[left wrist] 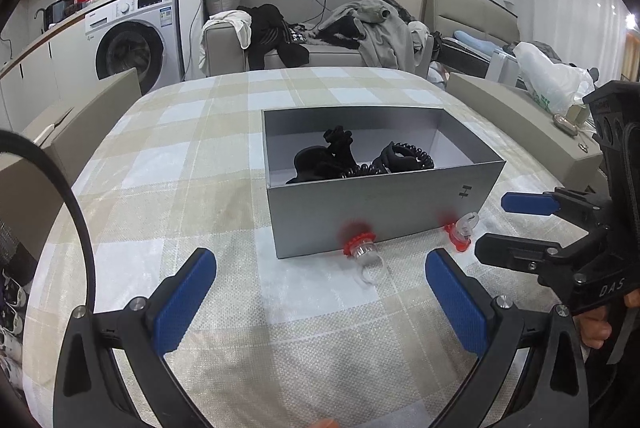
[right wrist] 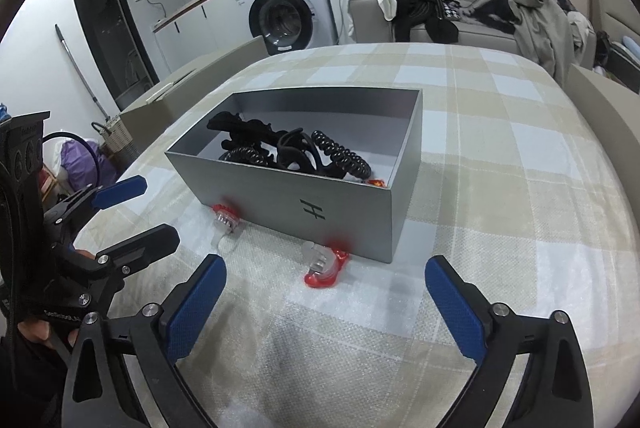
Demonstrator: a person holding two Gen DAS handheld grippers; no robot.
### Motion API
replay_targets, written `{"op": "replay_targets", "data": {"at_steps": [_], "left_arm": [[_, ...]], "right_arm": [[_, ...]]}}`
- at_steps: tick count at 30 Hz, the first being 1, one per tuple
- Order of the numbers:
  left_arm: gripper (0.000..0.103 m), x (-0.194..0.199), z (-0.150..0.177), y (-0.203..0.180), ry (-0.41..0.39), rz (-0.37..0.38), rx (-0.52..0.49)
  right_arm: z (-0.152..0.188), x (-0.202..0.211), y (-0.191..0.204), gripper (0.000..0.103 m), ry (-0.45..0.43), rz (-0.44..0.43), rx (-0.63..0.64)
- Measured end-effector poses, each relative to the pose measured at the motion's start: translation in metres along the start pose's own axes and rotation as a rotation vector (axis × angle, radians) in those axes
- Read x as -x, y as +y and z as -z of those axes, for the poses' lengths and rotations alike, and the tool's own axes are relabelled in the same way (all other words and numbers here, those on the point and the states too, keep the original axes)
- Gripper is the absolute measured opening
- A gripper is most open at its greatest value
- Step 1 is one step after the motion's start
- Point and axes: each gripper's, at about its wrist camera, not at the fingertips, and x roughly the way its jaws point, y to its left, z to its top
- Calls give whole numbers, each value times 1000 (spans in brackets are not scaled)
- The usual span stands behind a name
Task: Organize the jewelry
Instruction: 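Move the right gripper to a clear red-capped vial and grasp it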
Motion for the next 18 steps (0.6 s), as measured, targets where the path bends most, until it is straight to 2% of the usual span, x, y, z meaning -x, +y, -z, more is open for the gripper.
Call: {"op": "replay_targets", "data": {"at_steps": [4,10,15,18], "left_arm": [[102,-3,1,-1,17,4,-6],[102,-5,0,-2,30,10,-12],[102,-5,1,-2,33,13,-9],[102,-6,1,-2,36,12,-10]], "right_arm": [[0,-6,-1,79,27,-15,-5],[-1,-14,8,64,59,1,34],[-1,-17,15,62,67,24,68],[0,-17,16,56,69,32,76]]}}
